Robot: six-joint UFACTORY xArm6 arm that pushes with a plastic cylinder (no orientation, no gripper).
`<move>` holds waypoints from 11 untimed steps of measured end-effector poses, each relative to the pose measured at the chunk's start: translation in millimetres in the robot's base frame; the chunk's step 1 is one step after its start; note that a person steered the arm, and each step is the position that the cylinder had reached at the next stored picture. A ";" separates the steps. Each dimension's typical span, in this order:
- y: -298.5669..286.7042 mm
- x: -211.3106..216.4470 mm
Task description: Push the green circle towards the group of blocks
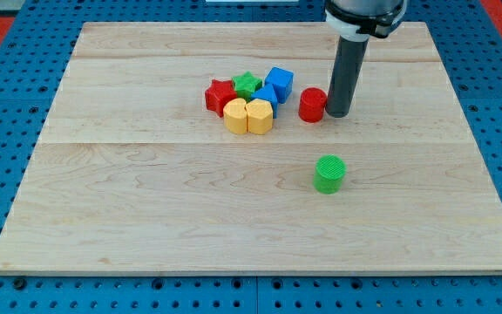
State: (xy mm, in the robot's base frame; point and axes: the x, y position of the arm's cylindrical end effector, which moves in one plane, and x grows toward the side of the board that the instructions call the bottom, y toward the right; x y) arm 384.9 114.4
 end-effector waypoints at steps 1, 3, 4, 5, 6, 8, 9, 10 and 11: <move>-12.6 -0.6; -51.0 1.9; -3.3 40.2; 8.3 113.0; -32.1 144.6; -59.0 186.0; -67.4 150.3; -84.8 133.5; -104.3 136.8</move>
